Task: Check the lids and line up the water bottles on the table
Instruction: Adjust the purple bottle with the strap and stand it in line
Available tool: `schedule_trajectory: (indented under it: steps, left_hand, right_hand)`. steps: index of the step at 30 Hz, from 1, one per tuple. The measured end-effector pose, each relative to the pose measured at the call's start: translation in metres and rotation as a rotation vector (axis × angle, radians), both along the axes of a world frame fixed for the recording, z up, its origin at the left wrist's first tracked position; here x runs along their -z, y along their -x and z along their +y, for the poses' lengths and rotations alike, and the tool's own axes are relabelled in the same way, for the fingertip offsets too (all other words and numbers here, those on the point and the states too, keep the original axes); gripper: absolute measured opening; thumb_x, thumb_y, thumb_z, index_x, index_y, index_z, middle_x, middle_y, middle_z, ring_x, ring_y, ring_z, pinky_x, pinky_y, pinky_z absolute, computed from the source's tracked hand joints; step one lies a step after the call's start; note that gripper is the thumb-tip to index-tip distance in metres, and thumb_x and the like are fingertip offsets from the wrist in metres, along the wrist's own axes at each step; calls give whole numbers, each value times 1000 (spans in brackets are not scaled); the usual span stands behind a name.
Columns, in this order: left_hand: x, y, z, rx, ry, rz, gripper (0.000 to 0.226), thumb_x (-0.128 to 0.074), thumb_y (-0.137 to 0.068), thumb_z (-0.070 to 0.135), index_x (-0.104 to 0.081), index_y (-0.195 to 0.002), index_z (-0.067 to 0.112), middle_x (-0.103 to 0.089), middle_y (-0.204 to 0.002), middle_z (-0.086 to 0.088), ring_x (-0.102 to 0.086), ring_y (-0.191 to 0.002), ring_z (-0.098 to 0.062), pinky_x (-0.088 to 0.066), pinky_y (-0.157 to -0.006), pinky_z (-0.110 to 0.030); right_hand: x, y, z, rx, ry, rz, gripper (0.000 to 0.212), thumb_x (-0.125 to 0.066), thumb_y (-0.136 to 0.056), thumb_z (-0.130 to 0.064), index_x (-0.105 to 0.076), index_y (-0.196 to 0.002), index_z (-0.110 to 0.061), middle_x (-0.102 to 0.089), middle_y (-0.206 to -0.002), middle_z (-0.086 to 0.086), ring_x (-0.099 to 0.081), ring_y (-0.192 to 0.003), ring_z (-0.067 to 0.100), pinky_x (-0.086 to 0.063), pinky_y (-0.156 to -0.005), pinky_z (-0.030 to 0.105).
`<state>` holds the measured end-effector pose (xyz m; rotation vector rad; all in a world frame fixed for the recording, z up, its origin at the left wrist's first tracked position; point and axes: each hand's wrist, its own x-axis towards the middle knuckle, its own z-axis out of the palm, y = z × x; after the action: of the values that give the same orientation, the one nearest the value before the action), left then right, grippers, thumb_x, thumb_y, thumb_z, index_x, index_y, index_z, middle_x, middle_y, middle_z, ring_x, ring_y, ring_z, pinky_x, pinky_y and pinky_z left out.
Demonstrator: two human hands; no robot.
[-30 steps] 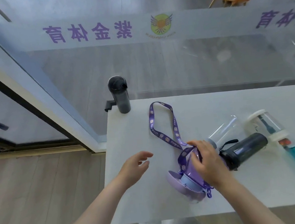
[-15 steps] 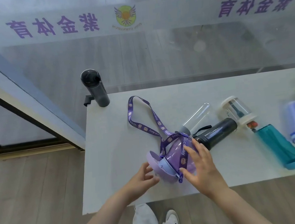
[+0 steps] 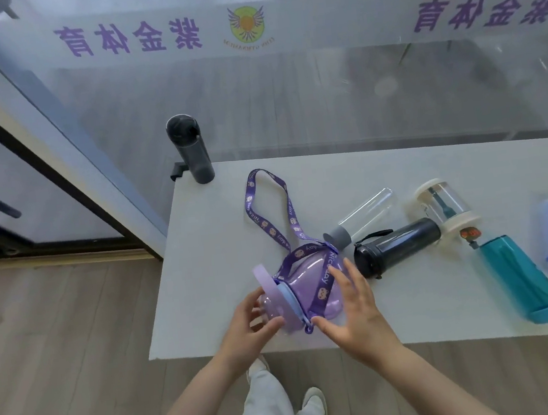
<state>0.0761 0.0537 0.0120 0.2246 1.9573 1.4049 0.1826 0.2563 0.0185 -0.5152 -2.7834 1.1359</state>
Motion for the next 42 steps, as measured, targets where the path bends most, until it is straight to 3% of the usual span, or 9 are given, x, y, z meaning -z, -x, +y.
schedule_trajectory:
  steps: [4,7,12,16,21,28,32,35,42]
  left_hand:
    - [-10,-4,-17,-109,42,154,69,-78,-77,36,-41,-135,31,-42,-125,2,-55,-106,-1,-50,-78,-8]
    - [-20,-7,-21,-195,23,220,85,-73,-62,57,-41,-133,22,-39,-123,-1,-52,-111,-8,-52,-80,-12]
    - [-33,-9,-22,-119,42,382,75,-73,-64,60,-41,-127,35,-36,-124,16,-48,-113,1,-50,-87,-14]
    - [-44,-9,-12,-83,64,445,64,-73,-68,56,-37,-120,51,-35,-123,24,-47,-113,2,-49,-87,-12]
    - [-51,0,17,-133,157,529,64,-77,-73,48,-45,-127,37,-40,-121,11,-49,-114,-12,-53,-92,-28]
    - [-58,10,50,-126,269,516,67,-73,-78,49,-45,-135,28,-40,-129,2,-39,-120,-17,-39,-93,-24]
    - [-57,17,58,-70,250,445,65,-72,-81,45,-44,-138,30,-36,-132,1,-35,-126,-20,-36,-103,-29]
    - [-55,22,53,0,183,357,66,-66,-81,47,-41,-141,32,-34,-131,4,-42,-124,-18,-42,-106,-34]
    - [-31,25,27,-115,-26,215,58,-56,-90,0,-42,-136,34,-49,-132,8,-51,-123,-13,-54,-91,-26]
  right_hand:
    - [-5,10,-11,-4,170,8,87,-62,-71,-62,-24,-145,-36,-13,-157,-8,-17,-143,3,-20,-111,18]
    - [4,17,-18,26,341,-35,81,-64,-73,-59,-28,-142,-36,-21,-150,-12,-26,-140,4,-32,-114,33]
    - [5,31,-21,91,575,-83,64,-71,-82,-29,-37,-137,-32,-40,-138,-5,-47,-120,-2,-46,-105,39]
    - [8,44,-11,127,704,-169,52,-62,-80,-46,-47,-129,-42,-58,-129,-10,-58,-117,12,-48,-101,46]
    - [-3,57,-6,171,889,-244,24,-49,-97,-23,-62,-107,-41,-67,-118,2,-64,-108,21,-54,-93,47]
    - [-17,33,-3,259,903,-91,26,-36,-104,-21,-56,-120,-24,-60,-116,-7,-57,-103,1,-50,-93,34]
    - [-11,16,-7,159,813,-43,41,-59,-88,-37,-45,-127,-32,-59,-125,-8,-58,-115,5,-50,-97,35]
    - [-11,10,-12,110,743,-40,58,-72,-84,-27,-39,-132,-30,-55,-128,-13,-54,-119,4,-49,-87,13]
    - [-13,28,-18,148,677,-35,57,-75,-82,-28,-38,-124,-40,-54,-120,-17,-54,-111,-1,-43,-75,2]
